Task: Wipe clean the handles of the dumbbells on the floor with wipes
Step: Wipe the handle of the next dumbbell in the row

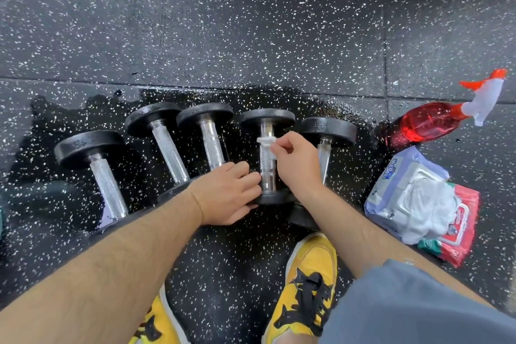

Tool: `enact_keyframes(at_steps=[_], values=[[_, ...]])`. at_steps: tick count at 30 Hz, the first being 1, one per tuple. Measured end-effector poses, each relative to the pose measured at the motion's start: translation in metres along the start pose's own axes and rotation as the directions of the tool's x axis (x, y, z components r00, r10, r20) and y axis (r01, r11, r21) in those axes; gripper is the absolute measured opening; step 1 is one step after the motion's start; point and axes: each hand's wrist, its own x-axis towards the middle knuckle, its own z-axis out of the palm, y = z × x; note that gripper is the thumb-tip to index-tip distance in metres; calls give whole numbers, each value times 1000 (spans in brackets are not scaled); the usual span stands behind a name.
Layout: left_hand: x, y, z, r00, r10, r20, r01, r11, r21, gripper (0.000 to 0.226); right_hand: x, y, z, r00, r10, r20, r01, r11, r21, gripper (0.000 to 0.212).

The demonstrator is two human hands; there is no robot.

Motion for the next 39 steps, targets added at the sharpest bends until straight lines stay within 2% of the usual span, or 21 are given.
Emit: enact_keyframes(at_steps=[4, 7, 10, 17, 21, 27, 32, 37, 39], values=[[1, 1, 0, 1000, -1, 3, 1, 1000, -1, 29, 2, -2, 1, 1000, -24, -15, 24, 1000, 13, 12], [0, 0, 1, 1000, 8, 7, -8, 1000, 8, 29, -9, 7, -2, 999, -42, 34, 45, 996, -73, 15], [1, 0, 0, 1000, -1, -1, 1, 1000, 2, 29, -3, 5, -3, 988, -142, 60, 151, 970, -190, 14], [1, 2, 1, 1000, -1, -21, 1, 1000, 0, 31, -15, 12, 9, 910, -394, 131, 407, 782, -473, 20], [1, 0, 0, 999, -4, -47, 4, 1000, 9, 31, 0, -5, 7, 886, -440, 145, 434, 677, -594, 27], [0, 1, 3, 998, -12, -57, 11, 1000, -13, 30, -16, -3, 9, 862, -454, 226, 487, 616, -619, 23], [0, 0, 1, 999, -10, -46, 10, 1000, -10, 30, 2, -8, 15, 875, -450, 181, 458, 647, -610, 19], [-1, 1, 3, 999, -12, -45, 11, 1000, -25, 30, -12, -1, 10, 877, -381, 293, 480, 668, -568, 22], [0, -1, 2, 999, -12, -38, 11, 1000, -26, 29, -1, -5, 7, 887, -367, 281, 462, 689, -558, 23]])
